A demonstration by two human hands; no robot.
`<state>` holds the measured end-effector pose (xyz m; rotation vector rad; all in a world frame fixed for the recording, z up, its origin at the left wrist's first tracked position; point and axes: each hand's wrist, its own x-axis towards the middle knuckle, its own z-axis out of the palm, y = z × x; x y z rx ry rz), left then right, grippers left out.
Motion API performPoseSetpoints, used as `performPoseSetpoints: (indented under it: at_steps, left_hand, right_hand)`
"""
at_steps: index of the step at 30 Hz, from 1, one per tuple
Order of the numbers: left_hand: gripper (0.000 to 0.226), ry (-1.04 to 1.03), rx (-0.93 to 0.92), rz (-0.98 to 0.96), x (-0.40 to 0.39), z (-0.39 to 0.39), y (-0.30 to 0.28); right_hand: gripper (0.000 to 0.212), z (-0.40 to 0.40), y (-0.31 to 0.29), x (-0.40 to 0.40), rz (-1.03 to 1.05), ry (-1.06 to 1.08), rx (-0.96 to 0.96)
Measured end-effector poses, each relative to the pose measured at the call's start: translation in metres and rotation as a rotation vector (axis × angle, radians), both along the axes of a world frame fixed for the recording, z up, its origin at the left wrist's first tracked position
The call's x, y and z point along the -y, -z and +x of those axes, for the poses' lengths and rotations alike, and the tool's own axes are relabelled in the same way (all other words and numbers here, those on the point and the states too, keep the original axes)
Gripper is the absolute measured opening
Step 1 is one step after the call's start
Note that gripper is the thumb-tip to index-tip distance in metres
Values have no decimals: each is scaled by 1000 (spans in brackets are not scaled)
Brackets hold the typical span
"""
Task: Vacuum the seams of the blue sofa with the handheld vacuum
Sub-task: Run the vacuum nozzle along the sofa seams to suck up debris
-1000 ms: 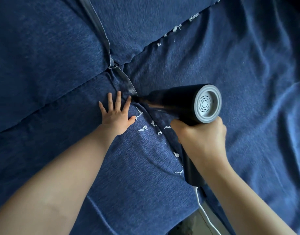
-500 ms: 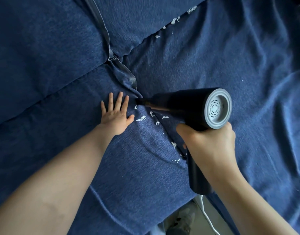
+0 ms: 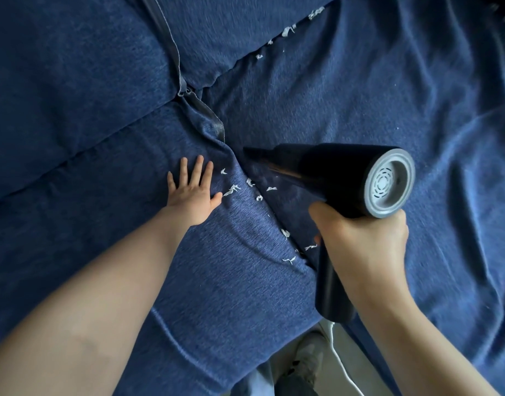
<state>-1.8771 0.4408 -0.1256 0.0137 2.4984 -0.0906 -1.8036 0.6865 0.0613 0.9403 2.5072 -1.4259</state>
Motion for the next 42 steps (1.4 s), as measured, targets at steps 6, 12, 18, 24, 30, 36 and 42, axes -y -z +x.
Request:
performPoseSetpoints:
  at_steps: [6,12,18,24,30,36,42]
  left_hand:
    - [80,-5,8,0,-4,3,-1]
    - [81,-2,21,-12,-6,12,-1]
    - [84,-20,52,-27,-15,22,-3]
    - [90,-32,59,-41,-28,37,-3]
    - [90,-26,60,-44,-35,48,-1]
    - [84,3,51,-31,-44,63,2]
    - [87,-22,36,-46,-59,75,7]
  right_hand:
    - [31,-4,0,0,-17,-109,39]
    - [25,6,2,-2,14,-37,37]
    - [35,19,-4,-17,-52,-95,72]
    - [33,32,-4,-23,-16,-88,75]
    - [31,37,-1,-31,24,-26,40]
    - [31,37,3,-38,-18,7,55]
    - [31,37,5,-41,-11,-15,63]
